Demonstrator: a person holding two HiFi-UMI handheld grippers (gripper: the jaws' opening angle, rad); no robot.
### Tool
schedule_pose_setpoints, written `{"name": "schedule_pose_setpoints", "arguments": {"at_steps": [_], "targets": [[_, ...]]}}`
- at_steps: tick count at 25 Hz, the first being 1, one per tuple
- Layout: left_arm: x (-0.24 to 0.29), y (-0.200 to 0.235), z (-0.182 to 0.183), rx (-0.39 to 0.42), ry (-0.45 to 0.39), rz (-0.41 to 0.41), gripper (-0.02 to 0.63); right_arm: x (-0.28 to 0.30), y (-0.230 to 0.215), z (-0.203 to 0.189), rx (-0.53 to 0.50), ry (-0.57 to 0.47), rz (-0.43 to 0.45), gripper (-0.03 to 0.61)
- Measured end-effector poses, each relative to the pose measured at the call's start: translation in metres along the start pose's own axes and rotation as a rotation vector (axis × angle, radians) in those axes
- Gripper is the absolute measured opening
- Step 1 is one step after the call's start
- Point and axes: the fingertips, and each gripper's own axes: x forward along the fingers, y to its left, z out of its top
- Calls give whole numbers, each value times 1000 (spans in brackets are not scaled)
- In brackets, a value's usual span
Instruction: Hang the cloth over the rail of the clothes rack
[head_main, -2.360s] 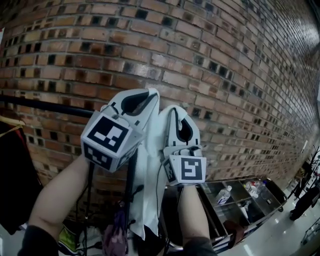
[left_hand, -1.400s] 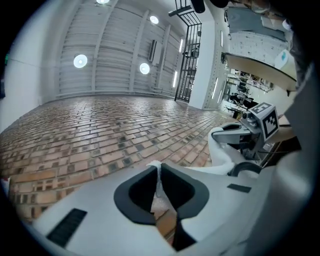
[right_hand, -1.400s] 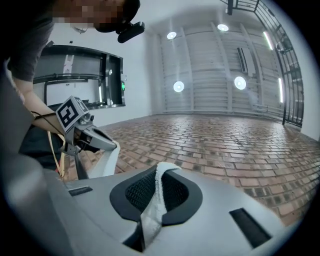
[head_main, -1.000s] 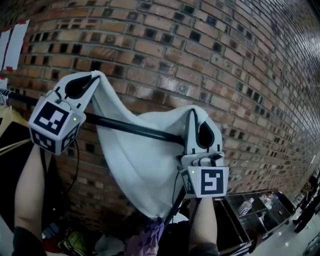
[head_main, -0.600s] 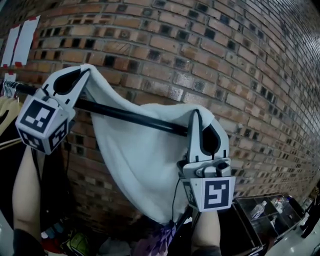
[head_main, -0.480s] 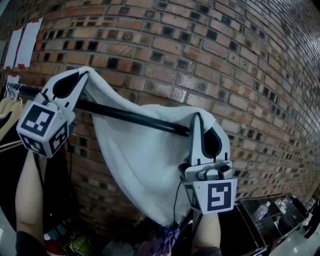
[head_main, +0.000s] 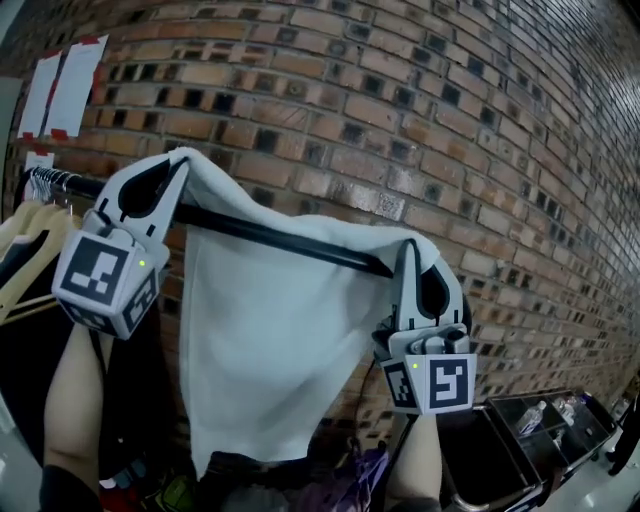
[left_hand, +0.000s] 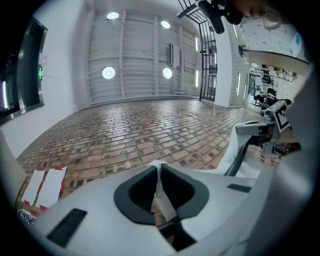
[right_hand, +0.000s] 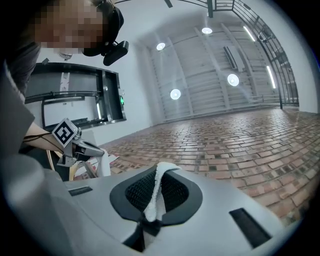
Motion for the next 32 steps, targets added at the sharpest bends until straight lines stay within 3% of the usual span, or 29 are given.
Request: {"name": "schedule_pose_setpoints", "arguments": {"at_steps": [6,12,14,17,21,24,32], "targets": [[-48,1,9,-14,-166,45,38,-17,41,10,-44,-71,-66,31],[-88,-3,-2,-220,-181,-9,37,-46,47,35,-66,-146,-128,31],[-91,11,-5,-283,-160,-27,37,-49,36,43,-83,-126,-129,31],[-103,12,-17,-303,-95,-91,37,-58,30,34,-74,-38,-101,31],[-137,-22,-60,-245,11,-127,37,-100,39,-16,-118,126,-89,31],[-157,-40,-96,-289,61,-133,37,-129,53,-51,-52,224,-82,32],[-181,-61,-144,-352,132,-168,38,-170,58,-93,-51,308,-118,34]]}}
